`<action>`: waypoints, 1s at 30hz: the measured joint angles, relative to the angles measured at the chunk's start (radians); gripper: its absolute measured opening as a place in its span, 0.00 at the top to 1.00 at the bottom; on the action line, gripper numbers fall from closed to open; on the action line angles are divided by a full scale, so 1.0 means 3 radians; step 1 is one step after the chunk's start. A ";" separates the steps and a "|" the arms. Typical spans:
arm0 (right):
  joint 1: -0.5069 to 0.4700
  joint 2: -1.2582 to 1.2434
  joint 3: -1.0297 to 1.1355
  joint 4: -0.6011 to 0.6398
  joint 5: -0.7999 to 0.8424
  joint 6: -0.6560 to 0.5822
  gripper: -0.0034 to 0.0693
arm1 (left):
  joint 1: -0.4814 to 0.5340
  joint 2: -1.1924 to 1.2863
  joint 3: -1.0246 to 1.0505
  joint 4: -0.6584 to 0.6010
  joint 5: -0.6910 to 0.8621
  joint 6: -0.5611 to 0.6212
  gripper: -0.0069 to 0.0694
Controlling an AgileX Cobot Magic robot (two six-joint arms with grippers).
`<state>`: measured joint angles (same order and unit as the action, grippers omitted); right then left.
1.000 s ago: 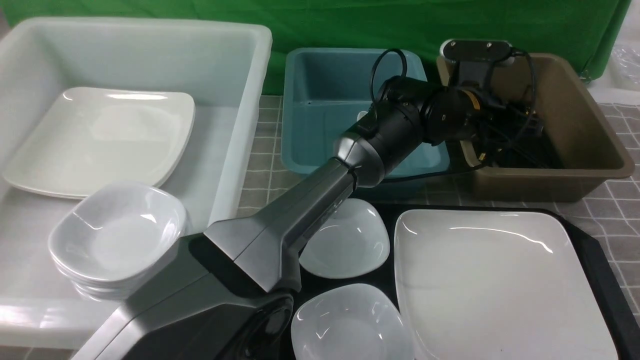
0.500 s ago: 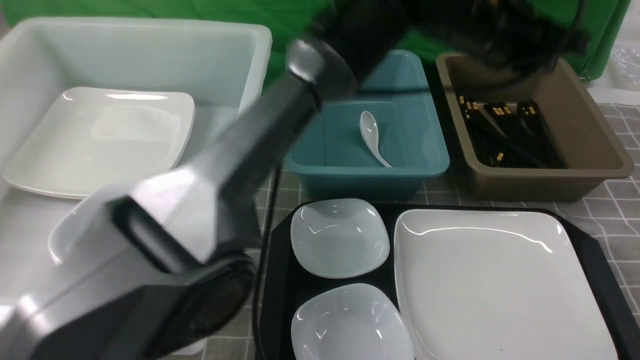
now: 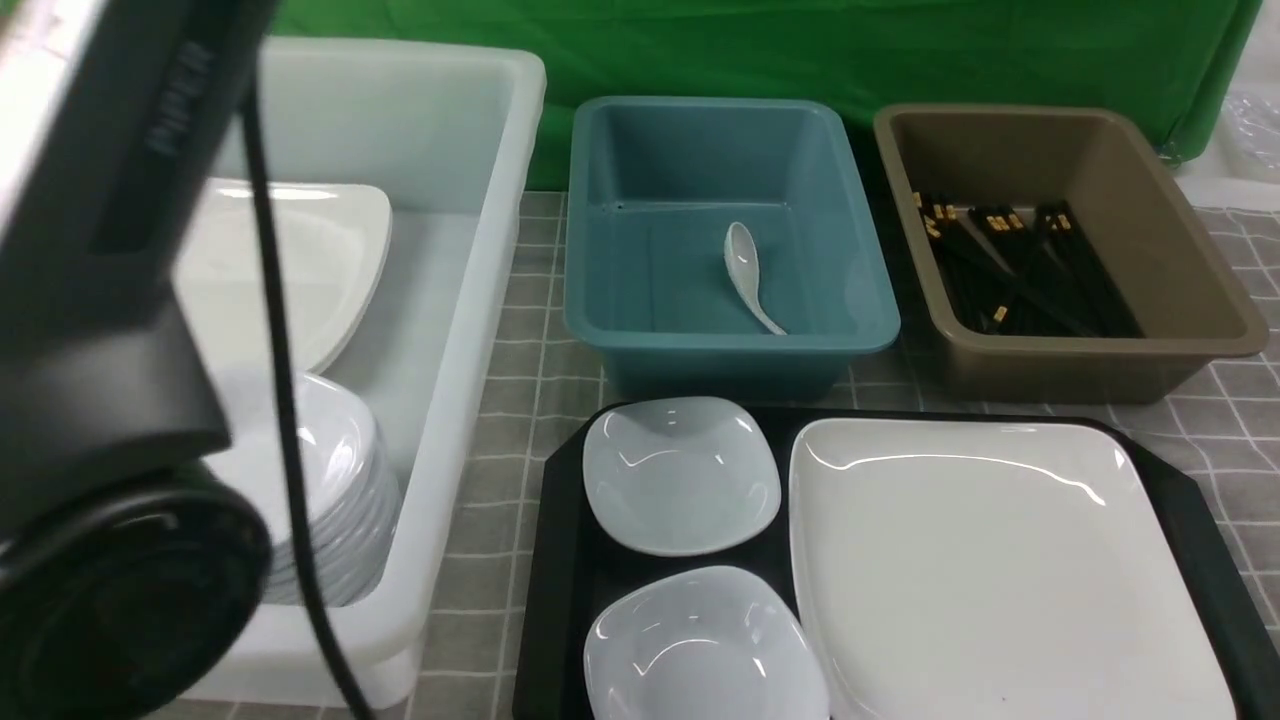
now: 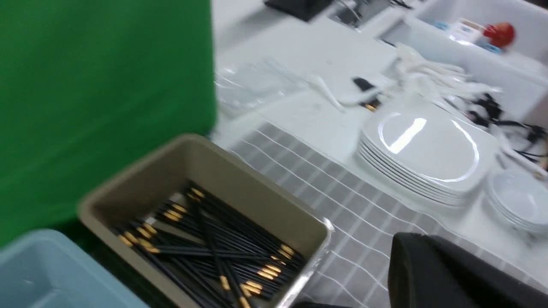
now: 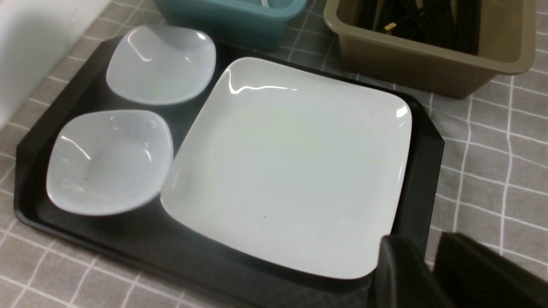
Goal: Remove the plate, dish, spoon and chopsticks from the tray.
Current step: Use the left arm to grab a small plate from the dinner plate
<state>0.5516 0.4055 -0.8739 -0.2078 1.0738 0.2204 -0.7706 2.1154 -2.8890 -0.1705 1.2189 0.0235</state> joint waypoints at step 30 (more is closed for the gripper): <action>0.0000 0.0098 0.0000 0.0017 -0.0290 0.0084 0.73 | -0.0750 -0.2364 0.6144 0.0252 -0.1291 0.0652 0.90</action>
<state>0.5516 0.4347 -0.8739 -0.2027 0.9868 0.2455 -0.9955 1.4063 -1.0456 -0.0948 0.8314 0.2190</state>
